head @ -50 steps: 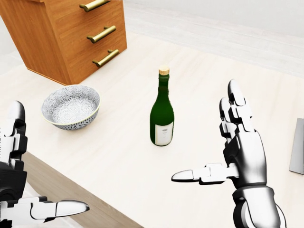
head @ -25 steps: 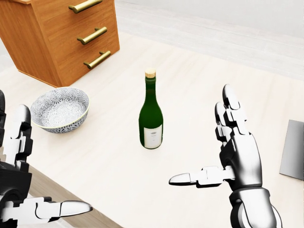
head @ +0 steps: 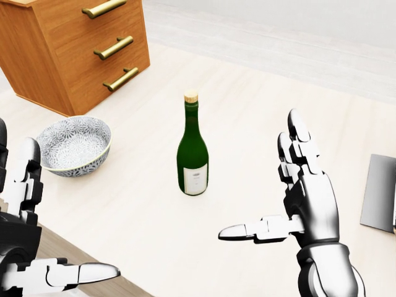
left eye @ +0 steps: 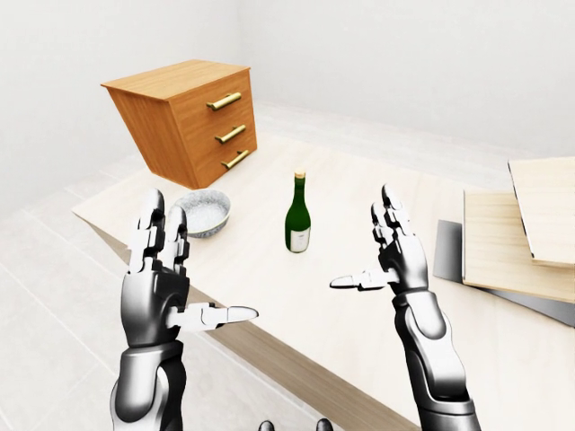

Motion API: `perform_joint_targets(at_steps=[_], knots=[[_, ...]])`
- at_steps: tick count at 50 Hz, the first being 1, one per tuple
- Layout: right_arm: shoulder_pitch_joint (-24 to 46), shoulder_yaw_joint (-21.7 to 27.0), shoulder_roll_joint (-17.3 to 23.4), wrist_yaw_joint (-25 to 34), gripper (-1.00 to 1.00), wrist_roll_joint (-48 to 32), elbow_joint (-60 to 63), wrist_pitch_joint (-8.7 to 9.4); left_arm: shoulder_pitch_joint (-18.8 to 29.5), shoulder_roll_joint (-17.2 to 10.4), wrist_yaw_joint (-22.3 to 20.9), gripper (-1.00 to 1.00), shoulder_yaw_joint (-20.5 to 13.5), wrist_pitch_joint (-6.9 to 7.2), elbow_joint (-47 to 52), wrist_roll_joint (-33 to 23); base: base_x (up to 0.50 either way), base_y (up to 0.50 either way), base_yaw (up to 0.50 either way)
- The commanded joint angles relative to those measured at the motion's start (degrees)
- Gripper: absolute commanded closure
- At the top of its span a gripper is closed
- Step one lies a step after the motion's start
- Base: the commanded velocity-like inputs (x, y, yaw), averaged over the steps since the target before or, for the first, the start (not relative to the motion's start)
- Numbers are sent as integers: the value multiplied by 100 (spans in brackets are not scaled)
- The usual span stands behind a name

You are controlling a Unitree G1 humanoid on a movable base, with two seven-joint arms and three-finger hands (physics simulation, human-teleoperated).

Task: Put the wine bottle on the wine rack.

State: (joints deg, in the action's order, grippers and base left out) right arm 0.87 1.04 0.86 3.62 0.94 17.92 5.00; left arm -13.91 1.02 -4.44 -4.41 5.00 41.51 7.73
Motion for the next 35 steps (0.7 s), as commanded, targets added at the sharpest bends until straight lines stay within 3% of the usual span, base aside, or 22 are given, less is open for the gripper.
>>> perform_joint_targets(at_steps=[1, 13, 20, 35], knots=[[120, 21, 12, -53, -100, -24, -28, 0, -12, 0, -6, -100, -5, 0, -16, 2, 0, 0, 0], [962, 392, 265, -52, -100, 71, -483, 0, 63, -7, 3, -100, -14, 0, -106, 3, 0, 0, 0], [1794, 623, 458, -101, -100, 263, -1432, 0, 86, -9, 24, -100, -4, 0, -79, 4, 0, 0, 0], [3472, 625, 739, -265, -100, 436, -3562, 0, 163, -12, 70, -100, 17, 0, -79, -4, 0, 0, 0]])
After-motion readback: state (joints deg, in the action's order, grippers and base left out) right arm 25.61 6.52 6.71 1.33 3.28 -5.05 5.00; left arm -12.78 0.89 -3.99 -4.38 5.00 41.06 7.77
